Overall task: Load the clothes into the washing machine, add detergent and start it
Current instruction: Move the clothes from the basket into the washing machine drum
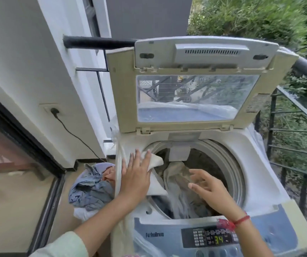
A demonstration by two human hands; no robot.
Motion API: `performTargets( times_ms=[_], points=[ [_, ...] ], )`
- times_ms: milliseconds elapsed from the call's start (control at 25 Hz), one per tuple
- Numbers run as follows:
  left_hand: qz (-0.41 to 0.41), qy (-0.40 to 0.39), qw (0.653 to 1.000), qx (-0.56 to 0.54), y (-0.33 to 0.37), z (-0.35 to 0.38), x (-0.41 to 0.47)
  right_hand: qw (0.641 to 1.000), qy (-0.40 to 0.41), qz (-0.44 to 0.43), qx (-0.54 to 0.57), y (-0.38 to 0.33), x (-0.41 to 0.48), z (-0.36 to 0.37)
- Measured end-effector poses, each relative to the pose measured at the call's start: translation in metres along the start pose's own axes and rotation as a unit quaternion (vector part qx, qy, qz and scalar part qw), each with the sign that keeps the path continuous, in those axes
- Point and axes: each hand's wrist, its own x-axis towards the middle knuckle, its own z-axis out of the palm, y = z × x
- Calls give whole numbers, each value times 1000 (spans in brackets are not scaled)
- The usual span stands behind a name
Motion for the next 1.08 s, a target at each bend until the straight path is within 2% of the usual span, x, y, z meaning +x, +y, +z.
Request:
performTargets(
  times_ms=[160, 240, 280, 320, 400, 440, 480, 520, 560, 640, 720, 800, 840, 920, 1000, 1080],
  points=[
    [116, -18, 993, 7, 93, 25, 54, 989, 139, 35, 46, 17, -37, -33],
    [145, -88, 984, 60, 117, 60, 77, 980, 181, 57, 61, 29, -55, -44],
    [144, -156, 973, 89, 119, 79, 83, 977, 193, 67, 66, 34, -63, -46],
    [130, -252, 951, 120, 114, 98, 84, 974, 203, 78, 67, 41, -70, -48],
    [81, -471, 859, 184, 92, 115, 75, 970, 213, 91, 67, 53, -79, -50],
    [79, -532, 818, 206, 78, 116, 67, 971, 209, 96, 65, 55, -80, -51],
    [95, -540, 810, 211, 62, 111, 60, 973, 200, 98, 63, 56, -78, -50],
    [117, -510, 833, 180, 51, 101, 54, 976, 187, 97, 60, 54, -73, -48],
    [138, -439, 880, 121, 41, 87, 51, 979, 172, 94, 56, 50, -65, -43],
    [164, -253, 953, -22, 20, 48, 42, 988, 132, 70, 48, 38, -41, -26],
    [134, -56, 980, -137, -6, 3, 25, 996, 78, 37, 35, 17, -13, -1],
    [39, 134, 971, -195, -47, -33, 0, 1000, 4, -8, 23, -14, 15, 31],
    [-23, 212, 953, -213, -75, -43, -17, 999, -31, -34, 21, -31, 27, 52],
    [-136, 302, 919, -212, -132, -48, -47, 992, -90, -83, 17, -66, 44, 87],
    [-241, 294, 909, -170, -199, -36, -76, 979, -159, -129, 2, -105, 61, 134],
    [-310, 232, 911, -144, -253, -15, -91, 962, -214, -165, -33, -134, 83, 181]
  ],
)
